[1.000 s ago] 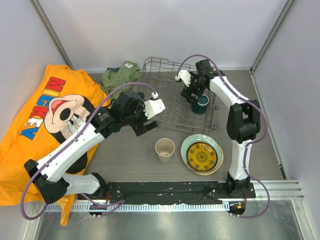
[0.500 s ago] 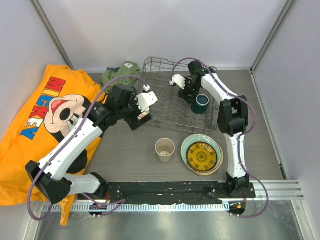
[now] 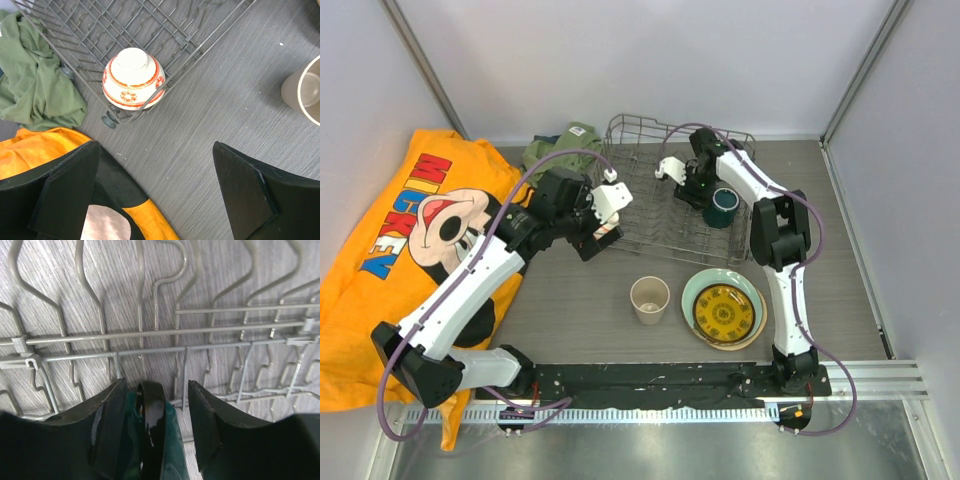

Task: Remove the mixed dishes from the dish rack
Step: Pick up the cup from the dish rack.

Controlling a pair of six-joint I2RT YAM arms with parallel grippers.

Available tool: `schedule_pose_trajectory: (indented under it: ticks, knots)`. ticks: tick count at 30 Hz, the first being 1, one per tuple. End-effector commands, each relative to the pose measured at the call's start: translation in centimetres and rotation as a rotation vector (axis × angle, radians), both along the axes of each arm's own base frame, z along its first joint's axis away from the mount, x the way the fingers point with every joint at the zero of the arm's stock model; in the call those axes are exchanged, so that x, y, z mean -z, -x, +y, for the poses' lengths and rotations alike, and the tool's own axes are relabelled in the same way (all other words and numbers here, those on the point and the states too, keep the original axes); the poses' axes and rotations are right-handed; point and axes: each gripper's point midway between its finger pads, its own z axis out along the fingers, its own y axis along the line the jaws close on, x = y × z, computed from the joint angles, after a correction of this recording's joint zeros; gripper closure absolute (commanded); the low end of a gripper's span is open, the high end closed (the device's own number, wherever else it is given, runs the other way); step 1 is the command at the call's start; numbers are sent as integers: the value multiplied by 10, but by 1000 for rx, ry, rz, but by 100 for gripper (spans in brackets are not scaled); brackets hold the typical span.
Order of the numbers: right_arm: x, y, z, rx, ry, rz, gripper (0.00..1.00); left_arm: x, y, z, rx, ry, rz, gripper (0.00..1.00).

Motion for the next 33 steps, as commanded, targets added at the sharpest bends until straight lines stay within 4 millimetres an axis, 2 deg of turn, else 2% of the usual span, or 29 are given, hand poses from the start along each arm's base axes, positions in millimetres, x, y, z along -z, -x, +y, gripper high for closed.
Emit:
schedule_pose_trajectory:
  ticks: [1, 8, 20, 25, 33]
  knots:
    - [-7, -8, 0, 3, 13, -23, 46, -4, -2, -2, 12, 31, -25, 0]
    - [-4, -9, 0, 8, 22, -23, 58, -4, -2, 0, 8, 32, -26, 0]
    - [-14, -4, -5, 10, 63, -26, 90, 2, -3, -5, 21, 33, -7, 0]
    - [-28, -4, -4, 7, 65, -50, 98, 0, -3, -4, 21, 38, -13, 0]
    - [-69, -2, 4, 1, 64, -108, 99, -6, 0, -7, 31, 69, -24, 0]
